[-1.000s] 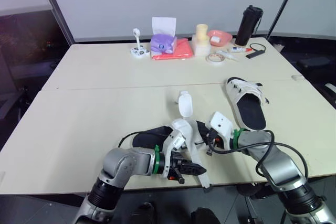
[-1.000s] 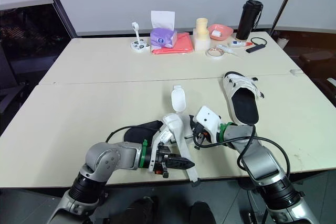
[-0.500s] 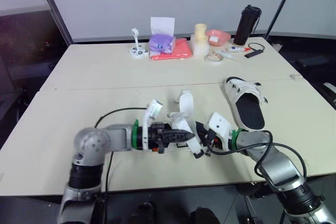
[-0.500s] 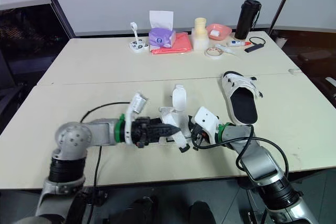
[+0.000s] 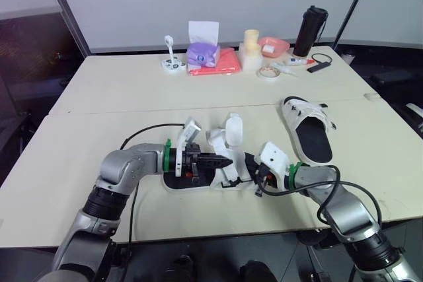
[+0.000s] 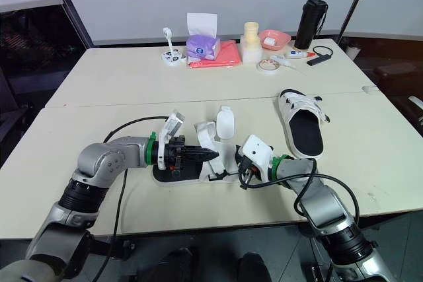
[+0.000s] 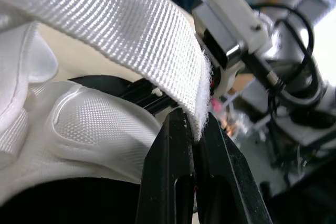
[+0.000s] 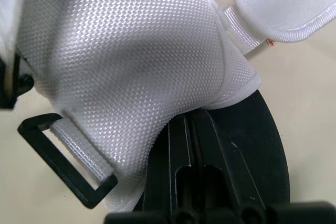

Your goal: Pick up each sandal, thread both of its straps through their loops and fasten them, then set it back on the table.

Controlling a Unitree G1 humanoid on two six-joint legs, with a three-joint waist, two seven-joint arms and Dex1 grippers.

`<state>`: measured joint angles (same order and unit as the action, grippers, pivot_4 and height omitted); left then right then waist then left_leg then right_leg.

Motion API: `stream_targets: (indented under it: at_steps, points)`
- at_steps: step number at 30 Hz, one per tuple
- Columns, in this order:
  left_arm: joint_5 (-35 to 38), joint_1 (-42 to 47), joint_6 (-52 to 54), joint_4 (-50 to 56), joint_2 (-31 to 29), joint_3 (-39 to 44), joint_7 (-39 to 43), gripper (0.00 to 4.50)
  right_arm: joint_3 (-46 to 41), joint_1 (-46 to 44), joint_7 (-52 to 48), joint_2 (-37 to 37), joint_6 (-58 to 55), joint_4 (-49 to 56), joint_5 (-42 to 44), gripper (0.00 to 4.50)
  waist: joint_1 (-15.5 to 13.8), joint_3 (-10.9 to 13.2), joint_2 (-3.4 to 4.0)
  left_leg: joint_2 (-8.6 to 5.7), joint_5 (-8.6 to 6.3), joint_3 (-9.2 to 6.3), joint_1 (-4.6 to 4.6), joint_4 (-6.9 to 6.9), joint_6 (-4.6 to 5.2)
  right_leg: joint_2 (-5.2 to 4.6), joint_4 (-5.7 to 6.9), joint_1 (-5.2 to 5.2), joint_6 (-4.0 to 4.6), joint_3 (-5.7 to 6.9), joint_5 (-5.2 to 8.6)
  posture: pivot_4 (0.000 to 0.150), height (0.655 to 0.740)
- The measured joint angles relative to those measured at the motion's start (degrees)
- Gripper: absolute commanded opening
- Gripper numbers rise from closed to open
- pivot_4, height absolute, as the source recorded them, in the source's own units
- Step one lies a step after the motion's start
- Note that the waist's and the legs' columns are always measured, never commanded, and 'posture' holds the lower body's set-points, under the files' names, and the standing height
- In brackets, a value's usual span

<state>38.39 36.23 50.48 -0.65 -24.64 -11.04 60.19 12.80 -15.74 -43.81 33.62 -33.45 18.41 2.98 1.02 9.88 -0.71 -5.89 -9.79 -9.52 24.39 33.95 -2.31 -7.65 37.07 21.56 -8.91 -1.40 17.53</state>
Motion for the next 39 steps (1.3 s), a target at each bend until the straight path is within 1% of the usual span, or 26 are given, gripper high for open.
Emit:
stream_targets:
  at_steps: [7, 16, 23, 32, 39]
  points:
    - [-4.0, 0.9, -5.2, -3.3, -0.2, -1.5, 4.2, 0.06, 0.0, 0.5, 0.6, 0.0, 0.0, 0.5, 0.0, 0.00, -0.1, 0.0, 0.00, 0.01, 0.00, -0.02, 0.01, -0.02, 0.00, 0.00, 0.00, 0.00, 0.00, 0.01, 0.00, 0.150, 0.7400]
    - [-4.6, 4.6, -6.9, -6.1, -1.3, -1.5, 10.1, 0.06, 0.0, 0.5, 0.8, -0.1, 0.0, 0.6, 0.0, 0.00, 0.0, 0.0, -0.02, 0.00, 0.00, -0.03, 0.01, -0.02, 0.01, 0.01, 0.00, 0.01, -0.01, 0.02, 0.00, 0.150, 0.7400]
    - [-5.8, 5.0, -7.6, -6.2, -2.2, -1.9, 14.5, 0.06, 0.1, 0.7, 1.0, -0.2, 0.0, 0.6, 0.0, 0.00, 0.0, 0.0, -0.02, 0.00, 0.00, -0.04, 0.01, -0.03, 0.01, 0.01, 0.01, 0.00, -0.01, 0.01, 0.00, 0.150, 0.7400]
    - [-8.2, 5.0, -10.0, -7.2, -2.1, -3.1, 15.8, 0.06, 0.0, 0.9, 1.4, -0.2, -0.1, 0.7, 0.0, 0.00, 0.0, 0.0, -0.02, 0.01, 0.00, -0.04, 0.01, -0.03, 0.01, 0.01, 0.01, 0.01, -0.01, 0.02, 0.00, 0.150, 0.7400]
    - [-10.4, 5.0, -13.7, -7.5, -1.1, -3.8, 15.9, 0.06, 0.0, 0.9, 1.4, -0.3, -0.3, 0.8, 0.0, 0.00, 0.0, 0.0, -0.02, 0.01, 0.00, -0.04, 0.01, -0.03, 0.01, 0.01, 0.01, 0.00, -0.02, 0.02, 0.00, 0.150, 0.7400]
